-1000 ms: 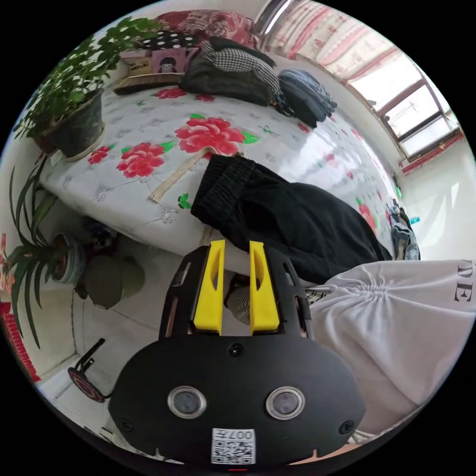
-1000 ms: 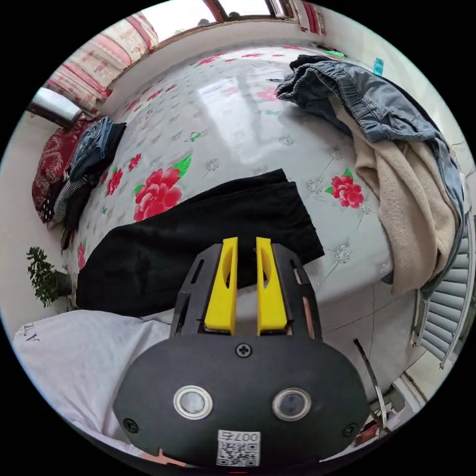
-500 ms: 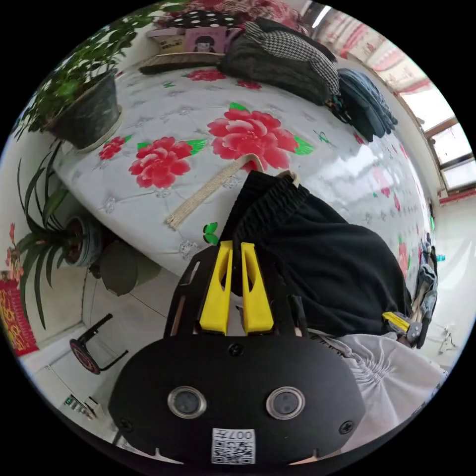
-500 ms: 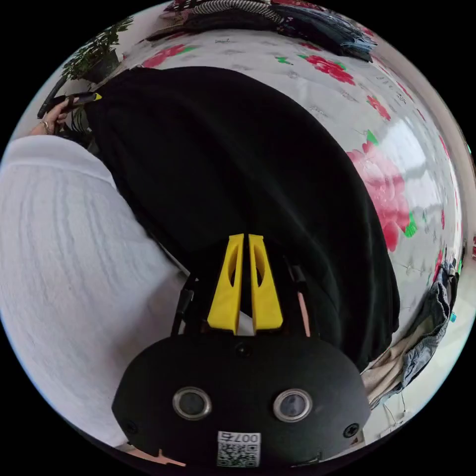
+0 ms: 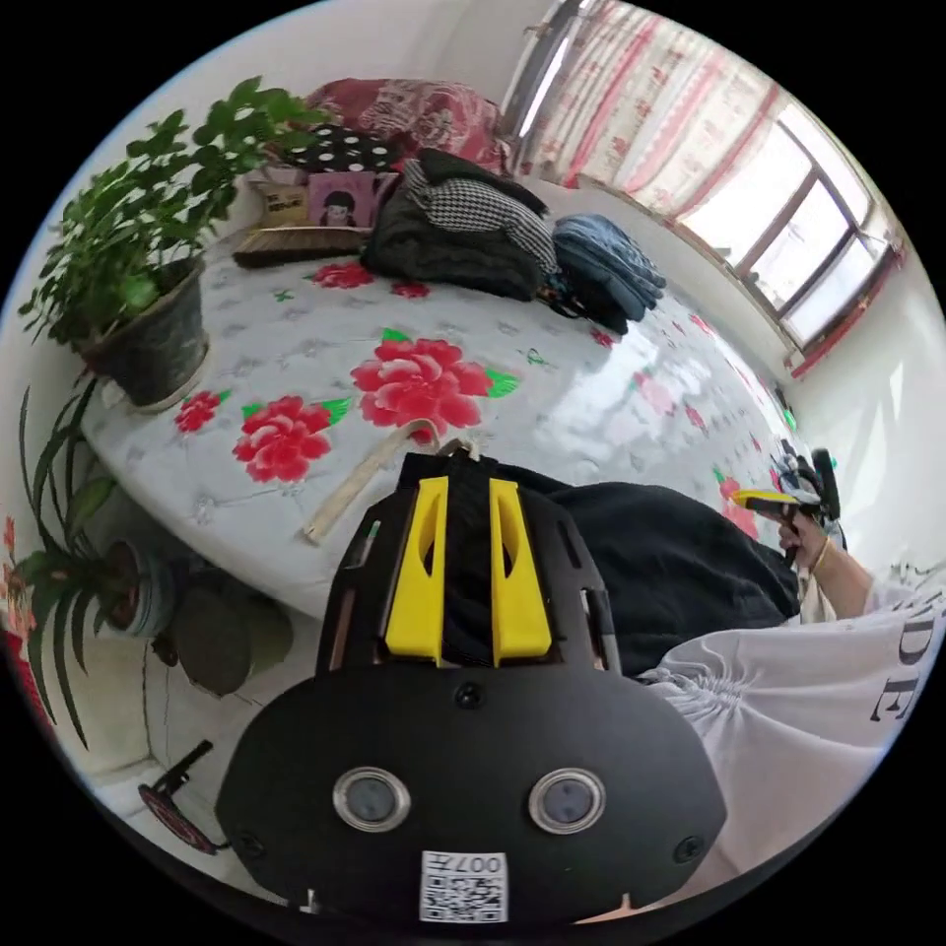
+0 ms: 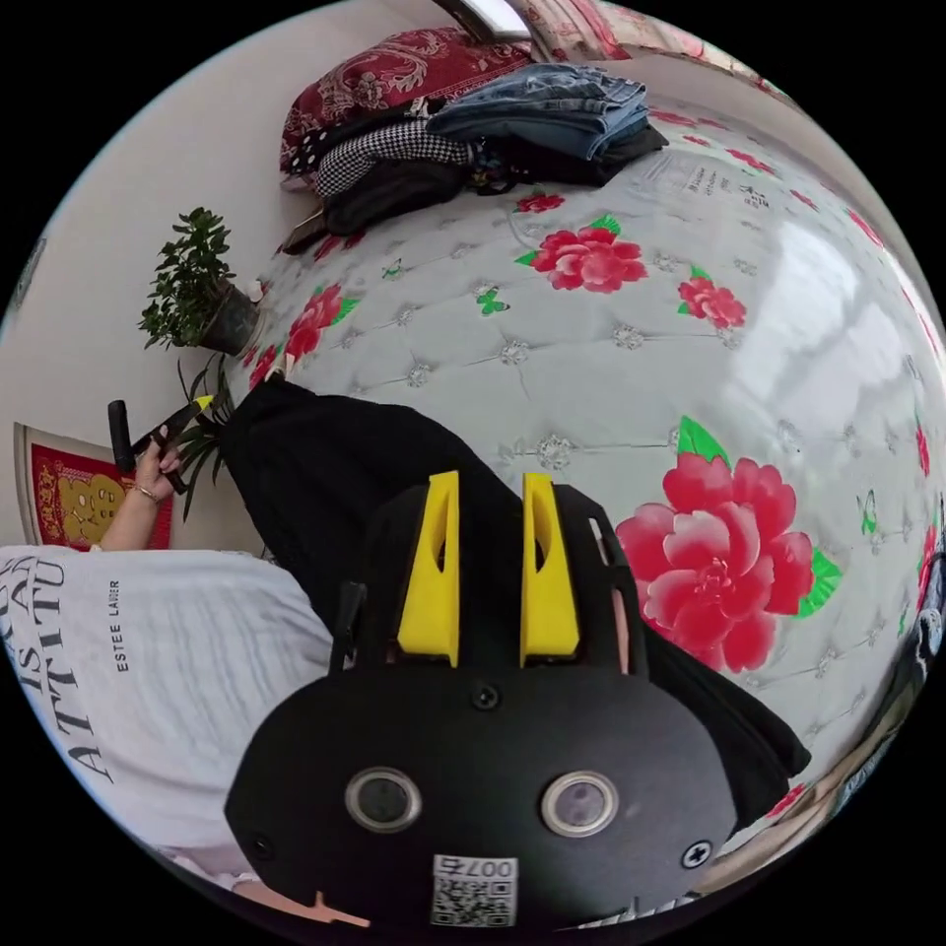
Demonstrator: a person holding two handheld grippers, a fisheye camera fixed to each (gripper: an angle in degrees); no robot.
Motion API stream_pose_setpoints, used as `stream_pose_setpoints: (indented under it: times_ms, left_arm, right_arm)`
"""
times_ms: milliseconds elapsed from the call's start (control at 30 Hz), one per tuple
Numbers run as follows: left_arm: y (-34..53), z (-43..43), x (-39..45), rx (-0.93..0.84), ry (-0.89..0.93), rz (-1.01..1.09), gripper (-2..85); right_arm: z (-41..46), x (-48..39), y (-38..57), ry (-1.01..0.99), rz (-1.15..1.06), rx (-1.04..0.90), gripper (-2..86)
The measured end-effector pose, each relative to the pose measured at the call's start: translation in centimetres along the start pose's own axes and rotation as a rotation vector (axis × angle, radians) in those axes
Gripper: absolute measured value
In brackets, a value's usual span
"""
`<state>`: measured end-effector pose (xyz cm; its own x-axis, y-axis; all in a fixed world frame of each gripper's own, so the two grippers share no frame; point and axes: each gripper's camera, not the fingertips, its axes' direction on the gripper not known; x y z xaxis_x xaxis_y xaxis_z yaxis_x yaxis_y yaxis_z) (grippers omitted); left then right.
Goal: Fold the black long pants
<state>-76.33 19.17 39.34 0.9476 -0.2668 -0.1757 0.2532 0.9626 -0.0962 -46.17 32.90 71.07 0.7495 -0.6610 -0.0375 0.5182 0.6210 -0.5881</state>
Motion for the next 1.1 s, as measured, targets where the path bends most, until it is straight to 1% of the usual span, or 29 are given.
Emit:
stream_pose_setpoints:
  times_ms: [100, 167, 200, 233, 333, 500, 600, 667, 733, 800, 933, 1100]
  left_arm:
    - [-2.4, 4.6, 1.6, -0.123, -0.035, 0.078, 5.7]
    - [-3.7, 8.0, 1.8, -0.219, -0.084, 0.100, 2.9]
    - [-3.8, 8.6, 1.7, -0.236, -0.105, 0.099, 1.7]
    - [-4.0, 9.7, 1.4, -0.253, -0.122, 0.101, 0.1]
    - [-3.9, 10.9, 0.1, -0.241, -0.083, 0.052, -0.8]
    - [-3.0, 10.8, -2.3, -0.169, 0.018, -0.078, -1.0]
    - [-2.7, 10.8, -2.8, -0.145, 0.037, -0.074, -1.0]
    - [-2.7, 10.9, -3.1, -0.140, 0.042, -0.084, -1.0]
    - [-2.6, 10.9, -3.4, -0.134, 0.052, -0.096, -1.0]
    - [-2.5, 10.9, -3.5, -0.123, 0.060, -0.098, -1.0]
    - [-2.3, 10.9, -3.9, -0.104, 0.075, -0.105, -1.0]
    - [-2.4, 10.9, -4.0, -0.095, 0.082, -0.109, -1.0]
  right_arm:
    - [4.7, 0.2, -3.7, -0.068, -0.008, -0.093, 5.3]
    - [7.4, -0.3, -4.7, -0.141, -0.025, -0.185, 4.3]
    - [8.9, -1.0, -4.8, -0.227, -0.059, -0.261, 3.5]
    - [9.6, -2.0, -4.6, -0.270, -0.104, -0.308, 2.7]
    - [9.7, -4.6, -2.5, -0.303, -0.223, -0.334, 1.4]
    - [13.6, -5.6, -1.2, -0.475, -0.177, -0.442, 2.8]
    - [15.7, -4.3, -2.8, -0.492, -0.103, -0.426, 3.5]
    - [16.7, -2.3, -4.3, -0.574, -0.005, -0.397, 3.7]
    - [18.0, 0.2, -6.0, -0.736, 0.119, -0.347, 4.1]
    - [18.8, 1.8, -7.1, -0.778, 0.184, -0.318, 4.3]
    - [18.9, 4.5, -9.7, -0.687, 0.232, -0.268, 4.5]
    - [19.3, 8.2, -10.6, -0.693, 0.307, -0.239, 5.1]
